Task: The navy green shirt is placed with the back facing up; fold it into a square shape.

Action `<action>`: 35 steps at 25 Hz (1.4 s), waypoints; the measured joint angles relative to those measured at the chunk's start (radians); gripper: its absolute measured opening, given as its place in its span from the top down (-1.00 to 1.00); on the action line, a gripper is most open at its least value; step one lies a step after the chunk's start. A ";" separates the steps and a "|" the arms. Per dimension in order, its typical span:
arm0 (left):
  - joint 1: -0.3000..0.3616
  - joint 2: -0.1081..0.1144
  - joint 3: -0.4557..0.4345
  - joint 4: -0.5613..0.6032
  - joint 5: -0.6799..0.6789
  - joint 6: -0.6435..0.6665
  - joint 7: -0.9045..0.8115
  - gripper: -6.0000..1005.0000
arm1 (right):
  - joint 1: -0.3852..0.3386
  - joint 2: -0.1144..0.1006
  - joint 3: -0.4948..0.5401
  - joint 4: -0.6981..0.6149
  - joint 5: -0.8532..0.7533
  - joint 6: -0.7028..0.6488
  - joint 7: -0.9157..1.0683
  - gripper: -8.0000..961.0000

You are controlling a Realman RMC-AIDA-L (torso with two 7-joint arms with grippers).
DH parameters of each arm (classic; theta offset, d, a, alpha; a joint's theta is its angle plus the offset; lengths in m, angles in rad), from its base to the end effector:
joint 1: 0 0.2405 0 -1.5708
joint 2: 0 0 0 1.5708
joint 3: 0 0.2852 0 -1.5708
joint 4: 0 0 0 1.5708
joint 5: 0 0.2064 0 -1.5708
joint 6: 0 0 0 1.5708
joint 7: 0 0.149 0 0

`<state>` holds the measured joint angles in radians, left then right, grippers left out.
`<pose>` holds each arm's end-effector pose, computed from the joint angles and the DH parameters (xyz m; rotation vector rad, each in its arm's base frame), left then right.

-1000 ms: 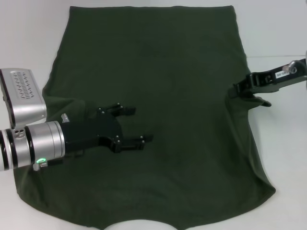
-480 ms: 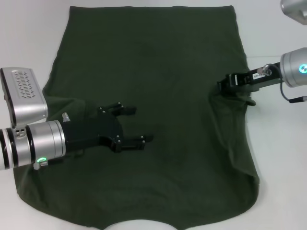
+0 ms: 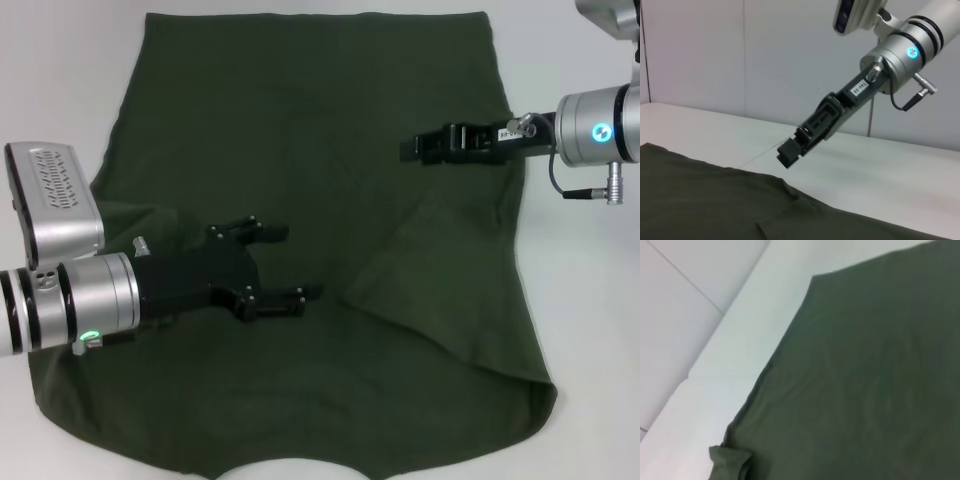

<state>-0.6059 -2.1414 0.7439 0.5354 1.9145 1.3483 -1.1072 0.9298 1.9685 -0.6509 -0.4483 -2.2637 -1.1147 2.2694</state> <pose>-0.2538 0.3642 -0.0667 -2.6719 -0.3511 -0.6695 0.2204 0.4738 -0.0067 -2.2953 1.4785 0.4782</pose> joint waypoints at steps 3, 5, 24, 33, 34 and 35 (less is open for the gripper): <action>0.000 -0.001 0.004 0.000 0.000 0.000 0.002 -0.80 | -0.011 -0.004 0.004 -0.010 0.005 0.012 -0.040 0.27; 0.000 -0.001 0.005 0.000 0.000 0.000 0.003 -0.80 | -0.024 -0.010 0.004 -0.012 0.016 0.012 -0.070 0.17; 0.012 0.055 -0.076 0.204 0.010 0.125 -0.638 -0.80 | -0.153 -0.062 -0.003 -0.028 0.163 -0.117 -0.203 -0.50; 0.012 0.082 -0.138 0.307 0.263 0.164 -0.904 -0.80 | -0.161 -0.071 -0.006 -0.029 0.161 -0.136 -0.261 -0.51; 0.012 0.084 -0.144 0.314 0.282 0.169 -0.926 -0.80 | -0.161 -0.074 -0.010 -0.030 0.161 -0.136 -0.262 -0.51; 0.012 0.084 -0.144 0.314 0.282 0.169 -0.926 -0.80 | -0.160 -0.077 -0.015 -0.030 0.160 -0.137 -0.263 -0.51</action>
<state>-0.5938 -2.0578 0.6002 0.8492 2.1963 1.5170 -2.0333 0.7698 1.8917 -0.6654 -0.4784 -2.1034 -1.2517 2.0068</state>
